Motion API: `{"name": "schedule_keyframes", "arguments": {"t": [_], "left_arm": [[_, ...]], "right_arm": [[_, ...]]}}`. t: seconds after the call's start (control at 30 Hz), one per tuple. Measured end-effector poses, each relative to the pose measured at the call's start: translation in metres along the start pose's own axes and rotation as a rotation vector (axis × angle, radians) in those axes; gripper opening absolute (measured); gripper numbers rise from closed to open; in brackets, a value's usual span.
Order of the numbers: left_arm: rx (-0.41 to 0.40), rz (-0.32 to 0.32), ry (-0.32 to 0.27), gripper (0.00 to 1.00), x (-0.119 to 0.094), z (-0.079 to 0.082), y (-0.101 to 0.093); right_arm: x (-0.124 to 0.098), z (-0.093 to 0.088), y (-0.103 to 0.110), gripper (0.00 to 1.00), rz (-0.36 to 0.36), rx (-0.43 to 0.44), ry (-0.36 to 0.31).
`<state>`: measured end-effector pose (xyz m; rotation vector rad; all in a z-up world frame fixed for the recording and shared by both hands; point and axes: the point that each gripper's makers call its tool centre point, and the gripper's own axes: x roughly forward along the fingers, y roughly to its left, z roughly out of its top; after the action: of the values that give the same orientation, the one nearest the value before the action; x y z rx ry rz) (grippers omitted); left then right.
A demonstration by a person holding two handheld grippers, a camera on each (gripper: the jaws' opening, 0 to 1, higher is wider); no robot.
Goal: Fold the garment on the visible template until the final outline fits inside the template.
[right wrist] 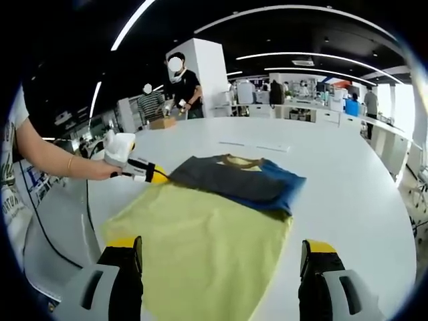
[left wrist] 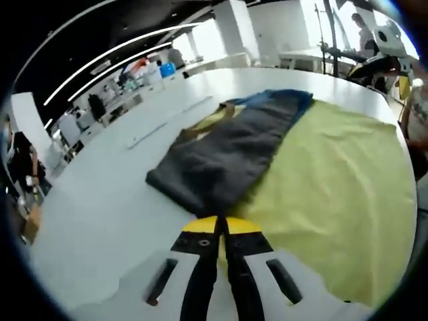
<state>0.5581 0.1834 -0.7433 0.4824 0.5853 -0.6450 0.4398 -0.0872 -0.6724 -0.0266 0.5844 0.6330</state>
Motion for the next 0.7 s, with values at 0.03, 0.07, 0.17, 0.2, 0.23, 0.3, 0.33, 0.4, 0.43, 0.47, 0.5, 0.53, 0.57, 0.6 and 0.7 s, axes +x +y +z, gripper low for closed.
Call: {"name": "schedule_keyframes", "arguments": {"t": [0.03,0.07,0.17,0.2,0.23,0.3,0.33,0.4,0.43,0.47,0.5,0.53,0.57,0.6,0.7], "left_arm": [[-0.006,0.002,0.002,0.0,0.0,-0.001,0.0],[-0.015,0.004,0.002,0.0,0.0,-0.002,0.0],[-0.024,0.01,0.002,0.0,-0.001,-0.003,-0.001],[-0.021,0.011,0.004,0.0,-0.001,-0.004,-0.001],[-0.022,0.012,0.005,0.0,-0.002,-0.005,-0.001],[-0.026,0.011,0.008,0.0,-0.003,-0.007,-0.002],[-0.026,0.012,0.006,0.0,-0.003,-0.007,-0.002],[-0.027,0.013,0.007,0.01,-0.005,-0.007,-0.002],[-0.034,0.011,0.004,0.02,-0.007,-0.007,-0.002],[-0.041,0.008,0.003,0.04,-0.008,-0.007,-0.003],[-0.053,0.005,-0.003,0.06,-0.01,-0.006,-0.003],[-0.056,0.003,-0.006,0.1,-0.01,-0.006,-0.004],[-0.065,0.002,-0.011,0.13,-0.012,-0.004,-0.004],[-0.077,-0.002,-0.016,0.17,-0.014,-0.003,-0.005],[-0.163,-0.034,-0.069,0.29,-0.021,0.006,-0.011]], "right_arm": [[0.0,0.0,0.0,0.98,0.001,-0.001,0.0],[0.0,0.001,0.001,0.98,0.003,-0.001,-0.001],[0.0,0.001,0.002,0.98,0.01,0.0,-0.003],[0.0,0.0,0.003,0.98,0.012,0.002,-0.001],[0.001,0.0,0.003,0.98,0.016,0.004,0.0],[0.001,-0.001,0.005,0.98,0.024,0.005,0.002],[0.001,-0.001,0.005,0.98,0.026,0.005,0.002],[0.001,-0.002,0.008,0.98,0.039,-0.001,0.009],[0.001,-0.002,0.008,0.99,0.04,-0.001,0.009],[0.001,-0.002,0.009,0.99,0.044,-0.003,0.011],[0.001,-0.002,0.009,0.99,0.046,-0.004,0.012],[0.001,-0.002,0.009,0.99,0.048,-0.006,0.013],[0.0,-0.002,0.009,0.99,0.049,-0.007,0.014],[0.0,-0.001,0.009,0.99,0.052,-0.009,0.015],[0.0,-0.001,0.012,0.99,0.068,-0.014,0.019]]}}
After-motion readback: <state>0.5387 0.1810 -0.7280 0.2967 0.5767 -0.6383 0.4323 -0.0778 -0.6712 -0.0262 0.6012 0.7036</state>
